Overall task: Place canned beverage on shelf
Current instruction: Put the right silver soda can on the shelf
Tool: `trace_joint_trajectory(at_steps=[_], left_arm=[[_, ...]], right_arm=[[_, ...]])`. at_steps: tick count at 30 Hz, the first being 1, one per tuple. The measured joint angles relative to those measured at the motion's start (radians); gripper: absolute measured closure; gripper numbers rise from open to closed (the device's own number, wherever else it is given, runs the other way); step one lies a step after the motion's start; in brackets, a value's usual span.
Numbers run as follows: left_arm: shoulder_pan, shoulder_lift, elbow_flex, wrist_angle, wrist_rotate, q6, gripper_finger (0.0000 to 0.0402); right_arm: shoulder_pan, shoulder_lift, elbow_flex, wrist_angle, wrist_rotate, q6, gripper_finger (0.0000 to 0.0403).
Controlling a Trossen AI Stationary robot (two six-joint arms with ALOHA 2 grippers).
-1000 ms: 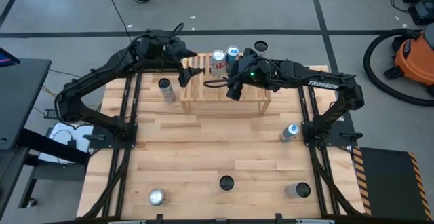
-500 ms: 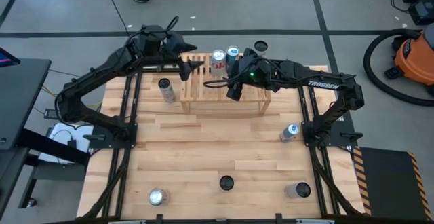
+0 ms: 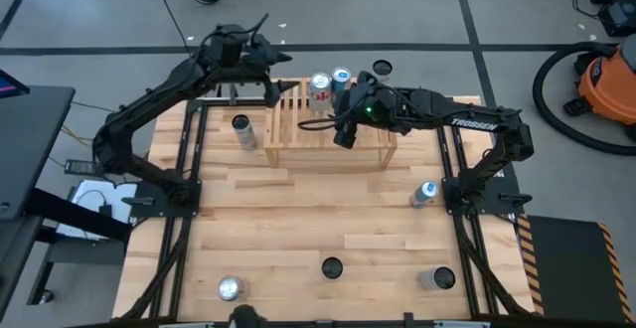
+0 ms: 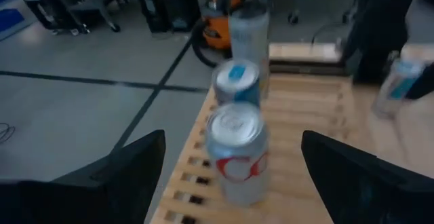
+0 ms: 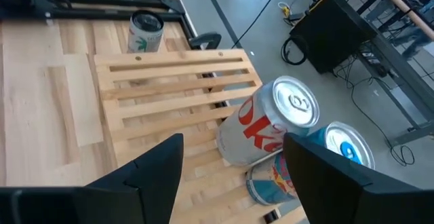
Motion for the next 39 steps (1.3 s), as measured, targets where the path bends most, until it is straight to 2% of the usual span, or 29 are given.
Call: trace_joint_trajectory(at_steps=[4,8,16,39], left_arm=[[0.020,0.045,0.000,-0.005,0.060,0.047,0.0047],[0.022,0.085,0.000,0.010,0.070,0.063,0.0047],[0.014,0.143,0.000,0.101,0.070,0.010,0.0047],[0.016,0.218,0.000,0.179,0.119,-0.068,0.0047]], right_arm=[[0.000,0.000,0.000,-0.040,0.000,-0.002,0.0141],[0.000,0.000,0.000,-0.062,0.000,-0.002,0.0141],[0.000,0.000,0.000,-0.061,0.000,0.001,0.0141],[0.000,0.000,0.000,-0.063,-0.001,-0.002,0.0141]])
